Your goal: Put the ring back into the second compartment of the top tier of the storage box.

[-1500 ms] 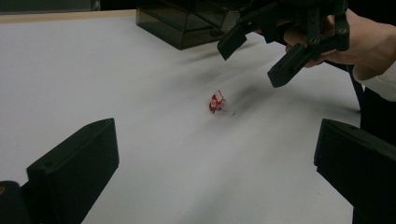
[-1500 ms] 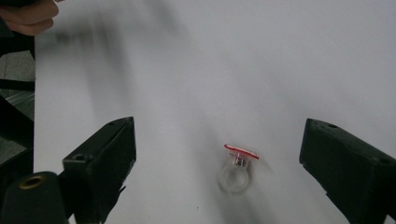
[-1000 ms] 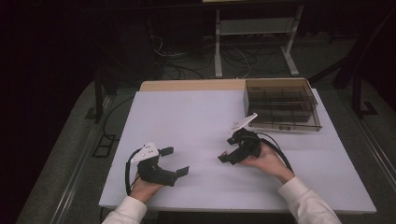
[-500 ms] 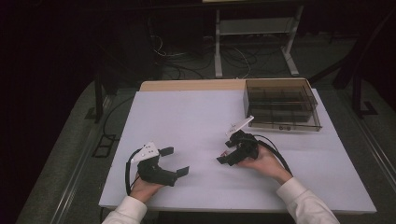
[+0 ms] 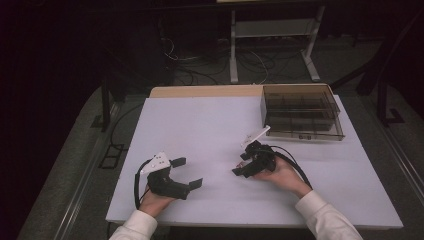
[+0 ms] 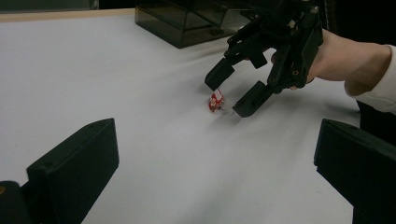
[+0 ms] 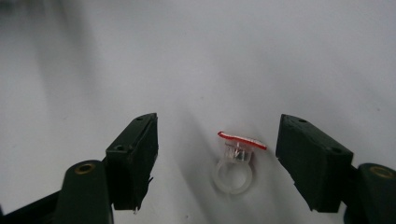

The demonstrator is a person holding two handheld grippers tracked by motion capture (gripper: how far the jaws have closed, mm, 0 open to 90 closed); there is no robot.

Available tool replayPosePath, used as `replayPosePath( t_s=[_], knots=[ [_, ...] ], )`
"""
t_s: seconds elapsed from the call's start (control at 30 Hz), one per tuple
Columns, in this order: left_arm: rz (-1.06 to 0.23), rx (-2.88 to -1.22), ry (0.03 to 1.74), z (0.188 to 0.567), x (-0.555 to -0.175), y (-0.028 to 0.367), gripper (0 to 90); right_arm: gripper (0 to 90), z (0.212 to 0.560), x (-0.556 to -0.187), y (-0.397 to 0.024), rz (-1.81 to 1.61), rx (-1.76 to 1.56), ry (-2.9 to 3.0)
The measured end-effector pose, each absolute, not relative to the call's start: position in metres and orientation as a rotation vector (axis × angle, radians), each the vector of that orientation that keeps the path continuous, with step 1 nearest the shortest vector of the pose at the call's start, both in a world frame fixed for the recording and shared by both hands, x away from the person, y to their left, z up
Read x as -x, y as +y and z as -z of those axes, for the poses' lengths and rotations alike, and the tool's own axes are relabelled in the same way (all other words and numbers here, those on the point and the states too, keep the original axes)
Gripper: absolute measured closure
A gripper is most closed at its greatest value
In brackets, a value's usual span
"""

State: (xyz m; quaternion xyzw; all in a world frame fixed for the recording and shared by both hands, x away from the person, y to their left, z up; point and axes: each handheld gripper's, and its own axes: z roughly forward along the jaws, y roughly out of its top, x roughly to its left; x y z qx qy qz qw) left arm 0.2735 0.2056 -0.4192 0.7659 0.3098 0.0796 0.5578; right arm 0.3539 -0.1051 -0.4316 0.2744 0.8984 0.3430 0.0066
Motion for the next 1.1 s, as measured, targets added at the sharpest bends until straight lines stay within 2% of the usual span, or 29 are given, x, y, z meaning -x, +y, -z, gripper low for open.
replayPosePath(
  t_s=[0.9,1.1],
  knots=[
    [-0.186,-1.811,0.728,0.4191,-0.2734,0.2053,0.0,57.3,0.4388,-0.3535,-0.1035,-1.002,-0.888,2.785],
    [-0.185,-1.812,0.727,0.4192,-0.2735,0.2053,0.0,65.4,0.438,-0.3527,-0.1043,-0.99,-0.89,2.774]
  ],
)
